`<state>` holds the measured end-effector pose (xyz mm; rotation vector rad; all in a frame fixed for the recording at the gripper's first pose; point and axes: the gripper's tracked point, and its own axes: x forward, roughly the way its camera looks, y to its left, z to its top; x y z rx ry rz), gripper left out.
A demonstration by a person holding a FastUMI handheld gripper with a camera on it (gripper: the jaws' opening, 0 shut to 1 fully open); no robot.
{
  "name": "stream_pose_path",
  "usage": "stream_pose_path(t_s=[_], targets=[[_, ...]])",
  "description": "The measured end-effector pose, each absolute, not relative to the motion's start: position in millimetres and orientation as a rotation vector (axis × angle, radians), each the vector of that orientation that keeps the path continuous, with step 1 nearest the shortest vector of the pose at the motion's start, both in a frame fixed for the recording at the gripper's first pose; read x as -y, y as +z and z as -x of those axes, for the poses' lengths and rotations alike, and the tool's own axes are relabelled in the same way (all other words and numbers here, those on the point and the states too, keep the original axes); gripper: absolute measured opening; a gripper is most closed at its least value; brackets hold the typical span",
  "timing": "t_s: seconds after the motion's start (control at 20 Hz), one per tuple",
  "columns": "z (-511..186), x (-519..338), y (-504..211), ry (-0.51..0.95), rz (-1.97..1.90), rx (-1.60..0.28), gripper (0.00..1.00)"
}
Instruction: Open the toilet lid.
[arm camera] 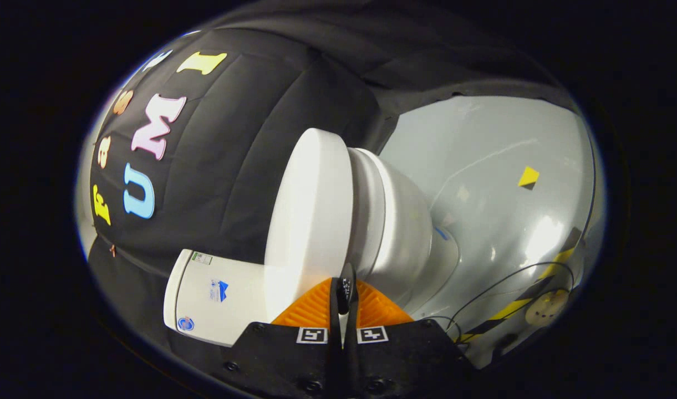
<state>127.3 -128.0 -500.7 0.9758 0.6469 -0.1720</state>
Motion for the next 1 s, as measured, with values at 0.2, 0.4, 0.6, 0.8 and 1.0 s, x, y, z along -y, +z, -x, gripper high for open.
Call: stream_pose_path(t_s=[0.2, 0.4, 0.6, 0.8, 1.0], targets=[[-131.2, 123.5, -466.4, -0.157, -0.825, -0.630, 0.05], [-140.6, 103.3, -413.0, -0.139, -0.641, -0.586, 0.05], [-147.1, 69.0, -361.4, -0.094, -0.477, -0.555, 0.05], [-152.0, 36.3, -330.7, -0.080, -0.353, -0.535, 0.05], [-156.4, -1.3, -306.5, -0.032, -0.267, -0.503, 0.04]])
